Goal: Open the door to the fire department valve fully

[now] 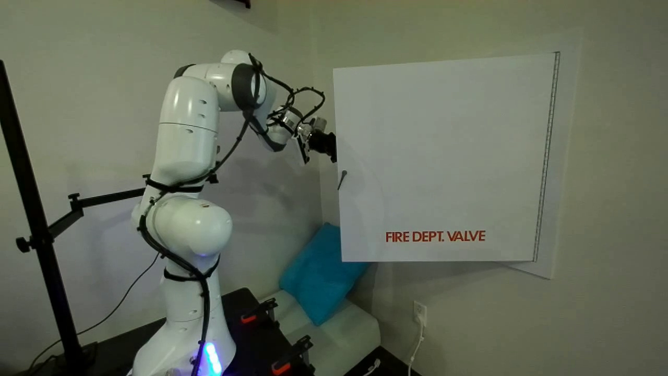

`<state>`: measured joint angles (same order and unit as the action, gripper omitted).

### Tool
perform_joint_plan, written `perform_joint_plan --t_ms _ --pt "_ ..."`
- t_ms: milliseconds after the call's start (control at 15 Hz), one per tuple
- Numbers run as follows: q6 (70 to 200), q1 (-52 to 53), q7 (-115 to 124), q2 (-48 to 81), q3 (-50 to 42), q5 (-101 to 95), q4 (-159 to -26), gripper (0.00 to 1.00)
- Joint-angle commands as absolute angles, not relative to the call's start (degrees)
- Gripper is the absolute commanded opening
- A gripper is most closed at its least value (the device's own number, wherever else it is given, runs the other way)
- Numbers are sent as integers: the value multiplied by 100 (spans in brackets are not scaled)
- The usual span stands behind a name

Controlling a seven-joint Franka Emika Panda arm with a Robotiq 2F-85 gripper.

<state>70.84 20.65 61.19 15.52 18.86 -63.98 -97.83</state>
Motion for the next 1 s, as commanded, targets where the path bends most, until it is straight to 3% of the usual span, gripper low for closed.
perform_joint_plan --t_ms 0,400,933 --pt "6574 2162 5993 1623 1763 -6142 -9638 0" --pt "6235 2068 6021 1398 1708 -5610 -9952 0" --pt "6713 1652 6901 822 1350 -5521 -11016 0"
